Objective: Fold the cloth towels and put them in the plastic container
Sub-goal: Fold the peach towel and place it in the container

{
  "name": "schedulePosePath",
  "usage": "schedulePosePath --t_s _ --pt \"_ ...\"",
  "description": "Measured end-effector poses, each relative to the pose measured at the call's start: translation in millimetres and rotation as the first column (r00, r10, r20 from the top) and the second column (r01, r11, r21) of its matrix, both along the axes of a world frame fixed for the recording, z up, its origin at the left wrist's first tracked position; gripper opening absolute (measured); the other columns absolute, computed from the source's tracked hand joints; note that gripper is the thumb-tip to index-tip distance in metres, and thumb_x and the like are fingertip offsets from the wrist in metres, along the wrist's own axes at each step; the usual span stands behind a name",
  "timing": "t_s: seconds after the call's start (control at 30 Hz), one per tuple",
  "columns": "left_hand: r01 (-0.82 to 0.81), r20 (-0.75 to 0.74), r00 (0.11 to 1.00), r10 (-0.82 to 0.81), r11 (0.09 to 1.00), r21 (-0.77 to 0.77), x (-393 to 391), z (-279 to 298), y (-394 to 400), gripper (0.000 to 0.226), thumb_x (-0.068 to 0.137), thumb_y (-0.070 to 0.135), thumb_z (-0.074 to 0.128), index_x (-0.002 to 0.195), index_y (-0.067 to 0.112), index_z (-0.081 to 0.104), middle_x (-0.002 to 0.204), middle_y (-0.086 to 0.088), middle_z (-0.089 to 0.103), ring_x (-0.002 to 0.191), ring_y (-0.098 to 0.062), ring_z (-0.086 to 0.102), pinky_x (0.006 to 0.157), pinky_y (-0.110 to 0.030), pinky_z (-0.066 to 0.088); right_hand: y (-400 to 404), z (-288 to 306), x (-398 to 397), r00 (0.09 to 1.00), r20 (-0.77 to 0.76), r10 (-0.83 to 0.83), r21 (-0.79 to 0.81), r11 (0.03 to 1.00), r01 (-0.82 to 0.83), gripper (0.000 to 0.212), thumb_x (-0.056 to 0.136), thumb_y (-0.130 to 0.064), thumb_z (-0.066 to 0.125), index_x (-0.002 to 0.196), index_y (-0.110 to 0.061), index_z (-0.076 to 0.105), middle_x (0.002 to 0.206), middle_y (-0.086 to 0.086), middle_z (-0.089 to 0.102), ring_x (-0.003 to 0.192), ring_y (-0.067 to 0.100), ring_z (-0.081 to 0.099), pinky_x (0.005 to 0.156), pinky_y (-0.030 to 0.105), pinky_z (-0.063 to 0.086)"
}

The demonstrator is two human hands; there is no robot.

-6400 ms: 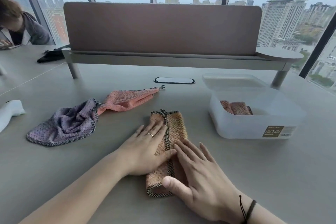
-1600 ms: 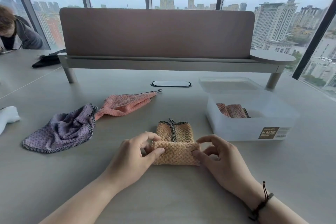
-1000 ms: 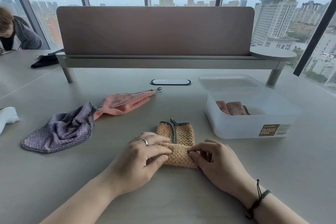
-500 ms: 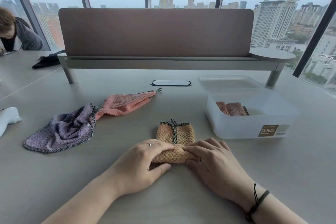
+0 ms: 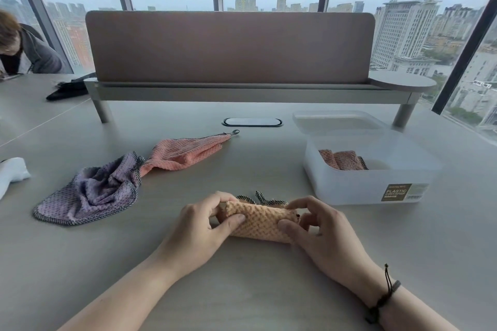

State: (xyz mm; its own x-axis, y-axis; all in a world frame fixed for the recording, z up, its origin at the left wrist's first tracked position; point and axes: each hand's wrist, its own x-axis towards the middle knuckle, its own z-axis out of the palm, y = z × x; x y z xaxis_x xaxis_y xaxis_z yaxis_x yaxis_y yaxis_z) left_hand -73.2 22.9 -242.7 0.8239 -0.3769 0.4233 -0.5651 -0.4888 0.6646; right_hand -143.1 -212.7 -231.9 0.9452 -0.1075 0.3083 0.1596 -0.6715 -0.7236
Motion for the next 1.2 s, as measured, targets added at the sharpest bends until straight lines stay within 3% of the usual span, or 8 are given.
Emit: schedulePosePath --t_s 0.1,0.23,0.47,0.63,0.77,0.9,1.03,1.2 --pt "-0.058 0.000 0.998 0.058 0.998 0.013 3 -3 -3 0.022 0.085 0.038 0.075 0.103 0.032 0.063 0.054 0.017 0.054 0.050 -0.004 0.048 0.052 -0.016 0.037 4 1 6 1.000 -0.025 0.009 0.099 0.995 -0.006 0.019 0.079 -0.038 0.079 0.091 -0.034 0.065 0.054 -0.006 0.061 0.044 0.005 0.042 0.049 0.018 0.035" --pt "-0.131 0.016 0.991 0.131 0.991 0.040 9 -7 -6 0.028 0.080 0.049 0.071 0.100 0.033 0.061 0.056 0.009 0.056 0.052 -0.006 0.052 0.056 -0.029 0.047 7 0 11 0.998 -0.033 -0.054 0.047 0.997 0.056 0.014 0.081 -0.038 0.077 0.085 -0.030 0.066 0.051 -0.010 0.059 0.044 0.004 0.047 0.047 0.015 0.035" --pt "-0.202 0.055 0.979 0.197 0.974 0.100 8 -6 -9 0.023 0.079 0.045 0.076 0.091 0.033 0.060 0.053 0.008 0.053 0.053 -0.005 0.053 0.055 -0.030 0.048 7 0 21 0.986 -0.077 -0.150 -0.075 0.987 0.145 0.020 0.078 -0.046 0.076 0.087 -0.034 0.064 0.055 -0.006 0.063 0.053 0.002 0.057 0.052 0.020 0.043" --pt "-0.151 0.355 0.928 0.109 0.984 0.093 -1 1 -13 0.018 0.083 0.045 0.068 0.085 0.027 0.069 0.068 0.014 0.048 0.066 -0.008 0.051 0.062 -0.030 0.047 9 -1 23 0.974 -0.097 -0.204 -0.186 0.965 0.183 0.020 0.077 -0.053 0.072 0.083 -0.035 0.064 0.058 -0.009 0.062 0.062 0.004 0.059 0.061 0.029 0.050" --pt "-0.095 0.467 0.882 -0.060 0.949 0.301 -9 -4 -16 0.024 0.091 0.049 0.060 0.092 0.031 0.074 0.085 0.013 0.061 0.083 -0.014 0.058 0.075 -0.034 0.047 13 -1 20 0.971 -0.099 -0.215 -0.247 0.951 0.185 0.031 0.076 -0.059 0.069 0.068 -0.030 0.062 0.057 -0.008 0.058 0.063 0.005 0.057 0.056 0.026 0.042" --pt "-0.134 0.416 0.909 -0.020 0.932 0.336 -8 -3 -15 0.039 0.096 0.057 0.045 0.100 0.032 0.074 0.095 0.016 0.063 0.096 -0.012 0.058 0.082 -0.033 0.046 7 -3 13 0.993 -0.114 -0.040 -0.150 0.988 0.023 0.043 0.072 -0.061 0.071 0.068 -0.020 0.061 0.050 -0.008 0.053 0.048 0.008 0.044 0.047 0.023 0.031" --pt "-0.053 0.293 0.955 -0.050 0.941 0.333 -7 -5 -16 0.040 0.094 0.057 0.046 0.103 0.027 0.071 0.119 0.010 0.067 0.119 -0.011 0.057 0.098 -0.033 0.048 7 -2 3 0.981 -0.132 0.144 -0.079 0.985 -0.156 0.037 0.073 -0.053 0.077 0.065 -0.019 0.064 0.044 -0.010 0.045 0.045 0.005 0.038 0.047 0.021 0.030" --pt "0.057 0.033 0.997 -0.076 0.917 0.395 -7 -3 -17 0.050 0.084 0.070 0.040 0.117 0.034 0.053 0.149 0.020 0.046 0.143 0.002 0.032 0.115 -0.022 0.030 6 -1 3 0.994 -0.063 0.094 0.030 0.995 -0.093 0.027 0.075 -0.043 0.081 0.064 -0.021 0.069 0.043 -0.011 0.045 0.042 0.005 0.037 0.045 0.019 0.028"
